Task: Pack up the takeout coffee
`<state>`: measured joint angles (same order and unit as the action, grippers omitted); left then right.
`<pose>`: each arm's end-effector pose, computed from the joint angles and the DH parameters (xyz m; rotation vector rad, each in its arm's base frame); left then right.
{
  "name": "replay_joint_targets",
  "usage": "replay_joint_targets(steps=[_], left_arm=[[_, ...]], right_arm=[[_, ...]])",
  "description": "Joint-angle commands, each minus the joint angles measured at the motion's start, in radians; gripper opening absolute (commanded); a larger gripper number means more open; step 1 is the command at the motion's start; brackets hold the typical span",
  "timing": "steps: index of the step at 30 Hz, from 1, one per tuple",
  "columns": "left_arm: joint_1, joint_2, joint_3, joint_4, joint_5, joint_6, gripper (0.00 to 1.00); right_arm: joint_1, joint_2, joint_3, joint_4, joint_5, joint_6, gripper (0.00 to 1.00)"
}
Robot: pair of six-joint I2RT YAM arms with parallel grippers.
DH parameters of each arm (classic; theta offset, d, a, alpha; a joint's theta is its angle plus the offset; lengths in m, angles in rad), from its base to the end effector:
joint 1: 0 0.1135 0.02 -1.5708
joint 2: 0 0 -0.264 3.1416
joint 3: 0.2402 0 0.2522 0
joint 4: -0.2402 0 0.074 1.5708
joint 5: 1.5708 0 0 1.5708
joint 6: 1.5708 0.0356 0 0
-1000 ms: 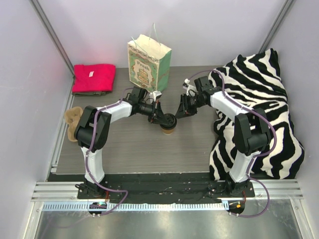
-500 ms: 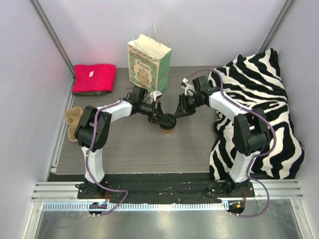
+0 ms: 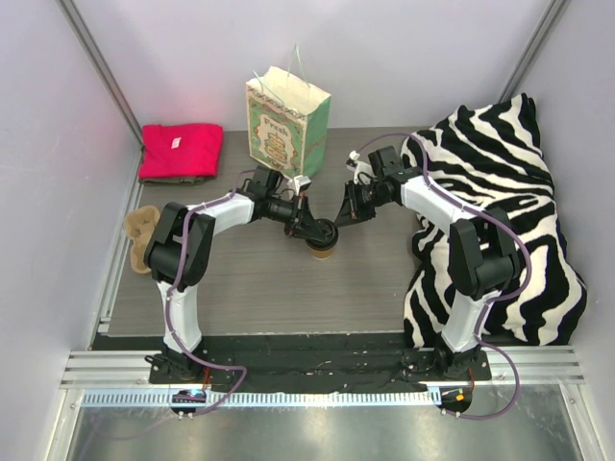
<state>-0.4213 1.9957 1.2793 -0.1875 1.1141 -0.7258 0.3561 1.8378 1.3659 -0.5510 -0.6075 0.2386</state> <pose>0.3597 -0.1962 0.1679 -0.1516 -2.5131 1.7501 0.3574 0.1546 0.2221 -0.3843 2.6029 1.0013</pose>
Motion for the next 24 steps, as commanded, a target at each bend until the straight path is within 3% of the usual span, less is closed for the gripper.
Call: replay_joint_targets(steps=[1, 16, 24], left_arm=[[0.018, 0.083, -0.035, -0.078, -0.180, 0.069, 0.00], [0.035, 0.103, -0.043, -0.090, -0.184, 0.091, 0.00], [0.041, 0.100, -0.025, -0.099, -0.165, 0.103, 0.00]], right_arm=[[0.020, 0.078, -0.017, -0.029, 0.127, -0.048, 0.01], [0.040, 0.184, -0.068, -0.027, 0.216, -0.081, 0.01], [0.041, 0.137, -0.013, -0.047, 0.099, -0.090, 0.06]])
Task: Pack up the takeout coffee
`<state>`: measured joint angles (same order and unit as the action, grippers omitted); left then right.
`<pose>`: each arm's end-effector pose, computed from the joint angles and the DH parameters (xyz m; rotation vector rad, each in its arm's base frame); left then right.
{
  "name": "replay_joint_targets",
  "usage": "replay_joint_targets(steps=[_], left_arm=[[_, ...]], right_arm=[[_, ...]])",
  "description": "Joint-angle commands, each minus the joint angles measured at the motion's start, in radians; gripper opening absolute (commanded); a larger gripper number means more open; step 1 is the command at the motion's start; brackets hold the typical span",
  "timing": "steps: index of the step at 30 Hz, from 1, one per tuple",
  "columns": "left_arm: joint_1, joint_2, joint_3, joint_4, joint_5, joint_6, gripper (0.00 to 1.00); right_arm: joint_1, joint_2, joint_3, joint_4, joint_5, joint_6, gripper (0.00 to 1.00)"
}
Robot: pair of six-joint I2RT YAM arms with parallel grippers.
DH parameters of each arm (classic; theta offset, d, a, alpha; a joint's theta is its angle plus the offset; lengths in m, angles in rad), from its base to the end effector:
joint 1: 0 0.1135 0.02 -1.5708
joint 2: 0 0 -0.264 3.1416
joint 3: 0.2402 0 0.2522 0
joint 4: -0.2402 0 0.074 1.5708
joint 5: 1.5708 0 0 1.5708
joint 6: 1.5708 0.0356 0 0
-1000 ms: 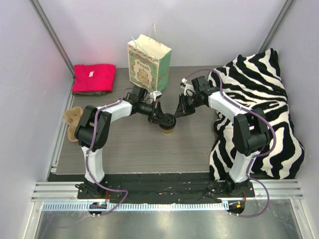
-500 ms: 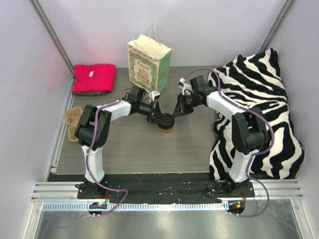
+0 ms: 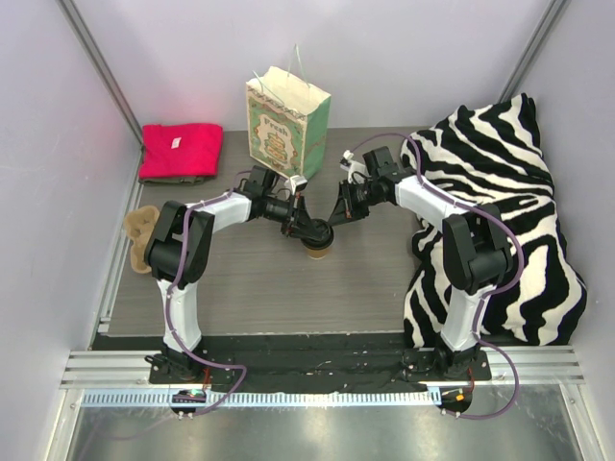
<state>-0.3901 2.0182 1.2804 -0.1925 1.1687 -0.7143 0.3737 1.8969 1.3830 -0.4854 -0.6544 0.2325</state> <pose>0.3652 -0.1856 0.1606 -0.1328 -2.4630 1.7758 0.3670 0.1672 0.2094 -0.4406 2.5672 1.0668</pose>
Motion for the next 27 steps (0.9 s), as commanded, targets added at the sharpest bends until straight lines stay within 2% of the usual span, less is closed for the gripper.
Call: replay_joint_targets(steps=[1, 8, 12, 14, 21, 24, 27], left_arm=[[0.010, 0.074, -0.021, -0.096, -0.216, 0.090, 0.00], [-0.004, 0.013, 0.010, -0.091, -0.184, 0.082, 0.00], [-0.023, -0.030, 0.016, -0.088, -0.170, 0.070, 0.02], [-0.030, -0.050, 0.026, -0.085, -0.168, 0.065, 0.04], [-0.030, -0.087, 0.102, -0.104, -0.164, 0.027, 0.27], [-0.024, -0.137, 0.126, -0.110, -0.168, 0.010, 0.30], [0.008, -0.212, 0.100, -0.114, -0.182, 0.006, 0.31]], right_arm=[[0.024, 0.067, 0.003, -0.119, 0.135, -0.084, 0.07], [0.024, -0.022, 0.108, -0.154, 0.013, -0.076, 0.20], [0.022, -0.041, 0.128, -0.166, -0.011, -0.079, 0.28], [0.022, -0.041, 0.139, -0.176, -0.014, -0.079, 0.28], [0.011, -0.047, 0.183, -0.208, -0.014, -0.093, 0.29], [0.005, -0.055, 0.206, -0.222, -0.010, -0.101, 0.30], [0.005, -0.065, 0.215, -0.225, -0.008, -0.102, 0.36]])
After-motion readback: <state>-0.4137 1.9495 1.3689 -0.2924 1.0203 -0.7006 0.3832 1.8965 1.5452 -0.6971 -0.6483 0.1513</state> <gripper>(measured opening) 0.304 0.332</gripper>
